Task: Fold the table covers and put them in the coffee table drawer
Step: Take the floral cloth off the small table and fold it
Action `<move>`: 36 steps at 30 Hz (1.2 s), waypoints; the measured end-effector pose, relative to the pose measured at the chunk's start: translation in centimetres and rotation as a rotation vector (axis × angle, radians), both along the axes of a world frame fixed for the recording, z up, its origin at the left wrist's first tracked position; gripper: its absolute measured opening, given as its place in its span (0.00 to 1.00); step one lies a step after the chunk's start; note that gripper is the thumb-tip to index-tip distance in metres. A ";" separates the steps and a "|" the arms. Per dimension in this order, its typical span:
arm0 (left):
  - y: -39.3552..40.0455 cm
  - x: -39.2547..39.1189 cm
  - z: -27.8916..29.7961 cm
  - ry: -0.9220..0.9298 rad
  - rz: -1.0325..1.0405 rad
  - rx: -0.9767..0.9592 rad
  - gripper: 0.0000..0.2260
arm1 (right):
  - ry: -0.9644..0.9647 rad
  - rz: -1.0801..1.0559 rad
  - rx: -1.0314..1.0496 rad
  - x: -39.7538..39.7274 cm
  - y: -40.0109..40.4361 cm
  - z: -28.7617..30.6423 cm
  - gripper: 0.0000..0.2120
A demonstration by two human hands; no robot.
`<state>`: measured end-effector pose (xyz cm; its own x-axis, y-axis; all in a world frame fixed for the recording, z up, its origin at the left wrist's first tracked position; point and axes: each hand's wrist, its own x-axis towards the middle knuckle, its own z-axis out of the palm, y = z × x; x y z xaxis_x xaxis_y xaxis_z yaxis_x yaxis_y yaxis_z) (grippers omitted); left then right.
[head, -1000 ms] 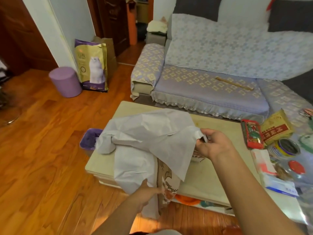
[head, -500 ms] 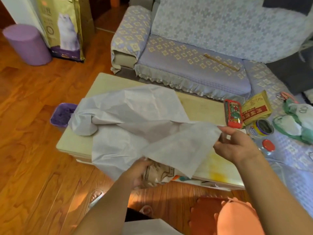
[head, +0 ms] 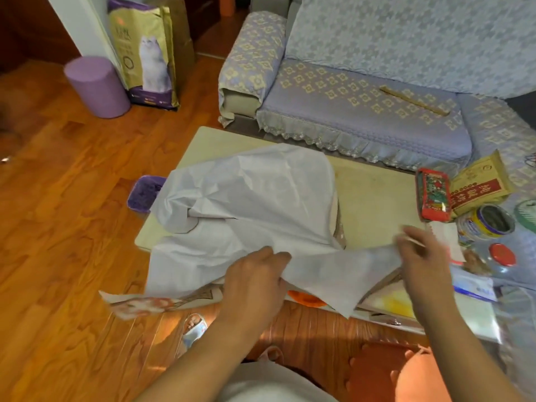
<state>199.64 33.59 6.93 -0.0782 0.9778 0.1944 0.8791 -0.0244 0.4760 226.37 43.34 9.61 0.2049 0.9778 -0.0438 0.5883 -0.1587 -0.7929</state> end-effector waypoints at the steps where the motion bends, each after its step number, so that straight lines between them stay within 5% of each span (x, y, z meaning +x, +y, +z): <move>1: 0.4 0.5 0.6 0.053 -0.031 -0.021 0.08 | 0.087 0.340 -0.102 -2.2 -1.2 1.4 0.21; 3: 1.1 1.3 1.5 0.081 -0.078 -0.025 0.07 | -0.146 0.880 -0.204 -5.5 -3.5 2.7 0.36; 5: 1.6 2.0 2.6 0.052 -0.093 0.023 0.04 | -0.436 1.016 -0.021 -6.9 -4.4 0.7 0.41; 7: 1.6 2.2 3.3 0.042 -0.075 0.095 0.03 | -0.520 0.841 0.110 -7.8 -5.0 -0.6 0.34; 11: 0.3 1.2 2.9 0.016 -0.102 0.104 0.04 | -0.374 0.502 0.125 -8.5 -6.6 -0.1 0.18; 16: -3.7 -4.2 -3.3 -0.186 0.129 -0.230 0.14 | -0.166 0.388 0.174 -8.2 -7.0 3.4 0.22; 21: -6.5 -9.3 -6.7 -0.441 0.335 -0.376 0.21 | -0.284 0.347 0.372 -8.2 -6.5 6.7 0.19; 25: -6.0 -10.7 -4.6 -0.707 0.548 -0.150 0.11 | -0.405 0.265 0.586 -7.4 -5.3 8.3 0.13; 28: -5.7 -12.8 -1.6 -0.430 0.553 0.138 0.08 | -0.435 0.135 0.604 -5.3 -3.8 8.1 0.10; 32: -5.6 -15.3 1.2 -0.012 0.357 0.177 0.03 | -0.492 0.037 0.445 -3.0 -3.3 5.5 0.07; 36: -5.9 -18.5 -0.1 0.230 0.056 -0.055 0.23 | -0.379 0.250 0.118 -1.2 -5.0 1.8 0.10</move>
<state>181.13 27.68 6.86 -0.0929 0.9828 0.1598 0.9637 0.0484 0.2624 225.12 38.30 11.42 -0.0580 0.9930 0.1033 0.8485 0.1035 -0.5189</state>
